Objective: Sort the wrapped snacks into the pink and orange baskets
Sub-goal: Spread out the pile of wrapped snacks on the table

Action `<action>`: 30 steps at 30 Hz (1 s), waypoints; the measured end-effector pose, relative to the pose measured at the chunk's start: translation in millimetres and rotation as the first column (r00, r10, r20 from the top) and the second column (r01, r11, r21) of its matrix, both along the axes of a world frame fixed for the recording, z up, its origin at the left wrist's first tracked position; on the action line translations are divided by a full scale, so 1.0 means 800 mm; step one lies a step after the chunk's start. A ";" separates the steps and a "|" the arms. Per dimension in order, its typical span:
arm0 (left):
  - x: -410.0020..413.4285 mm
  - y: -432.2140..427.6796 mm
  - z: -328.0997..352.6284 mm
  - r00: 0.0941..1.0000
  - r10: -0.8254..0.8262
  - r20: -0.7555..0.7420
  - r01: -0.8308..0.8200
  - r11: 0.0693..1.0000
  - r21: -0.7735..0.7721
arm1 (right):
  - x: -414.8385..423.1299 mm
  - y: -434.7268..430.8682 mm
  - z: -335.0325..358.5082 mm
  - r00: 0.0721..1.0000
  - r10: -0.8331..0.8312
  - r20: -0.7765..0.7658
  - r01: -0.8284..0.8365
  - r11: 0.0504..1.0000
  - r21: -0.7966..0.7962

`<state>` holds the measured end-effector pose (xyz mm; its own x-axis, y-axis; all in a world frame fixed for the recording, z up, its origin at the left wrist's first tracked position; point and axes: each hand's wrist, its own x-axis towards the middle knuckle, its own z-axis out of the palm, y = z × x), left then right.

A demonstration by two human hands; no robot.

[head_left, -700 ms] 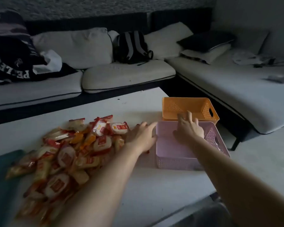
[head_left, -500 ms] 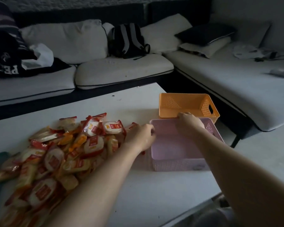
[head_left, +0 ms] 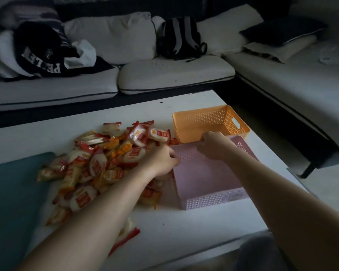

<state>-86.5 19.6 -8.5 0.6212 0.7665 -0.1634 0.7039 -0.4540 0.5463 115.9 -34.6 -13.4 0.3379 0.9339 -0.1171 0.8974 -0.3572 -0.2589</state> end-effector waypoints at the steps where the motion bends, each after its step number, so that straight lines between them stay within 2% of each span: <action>1: -0.010 -0.002 0.002 1.000 -0.008 0.015 0.008 1.000 -0.003 | -0.010 -0.004 0.005 1.000 -0.027 -0.008 0.027 1.000 -0.002; 4: -0.045 -0.009 0.009 0.980 0.033 0.196 -0.027 0.999 -0.033 | -0.046 -0.021 0.029 0.994 -0.092 0.060 0.086 0.992 0.097; 7: -0.099 -0.014 0.014 0.965 0.090 0.247 -0.104 0.994 0.046 | -0.105 -0.040 0.059 0.995 -0.013 0.095 -0.013 0.963 0.270; 9: -0.145 -0.020 0.013 0.980 0.104 0.171 -0.116 0.991 0.065 | -0.160 -0.053 0.064 0.989 0.149 0.002 -0.144 0.956 0.256; 11: -0.189 -0.032 0.008 0.988 0.127 0.088 -0.134 0.989 0.068 | -0.212 -0.061 0.044 0.949 0.299 -0.103 -0.283 0.948 0.147; 13: -0.224 -0.045 0.005 0.986 0.166 0.025 -0.168 0.984 0.062 | -0.247 -0.066 0.013 0.915 0.385 -0.123 -0.386 0.922 0.017; 17: -0.261 -0.068 0.006 0.961 0.140 -0.237 -0.134 0.990 0.041 | -0.283 -0.070 -0.027 0.922 0.380 -0.081 -0.385 0.921 -0.055; 19: -0.259 -0.076 -0.002 0.946 0.137 -0.294 -0.125 0.990 0.060 | -0.291 -0.071 -0.034 0.917 0.395 -0.050 -0.398 0.915 -0.071; 22: -0.252 -0.083 -0.033 0.926 0.155 -0.345 -0.107 0.982 0.156 | -0.304 -0.066 -0.041 0.920 0.391 -0.031 -0.391 0.908 -0.150; 26: -0.255 -0.074 -0.058 0.934 0.151 -0.323 -0.083 0.973 0.215 | -0.313 -0.058 -0.032 0.930 0.362 -0.061 -0.366 0.907 -0.209; 28: -0.259 -0.068 -0.058 0.941 0.126 -0.313 -0.077 0.983 0.164 | -0.312 -0.052 -0.017 0.923 0.385 0.004 -0.379 0.911 -0.164; 30: -0.266 -0.061 -0.046 0.957 0.133 -0.257 -0.128 0.991 0.035 | -0.309 -0.040 -0.005 0.931 0.365 0.024 -0.364 0.931 -0.037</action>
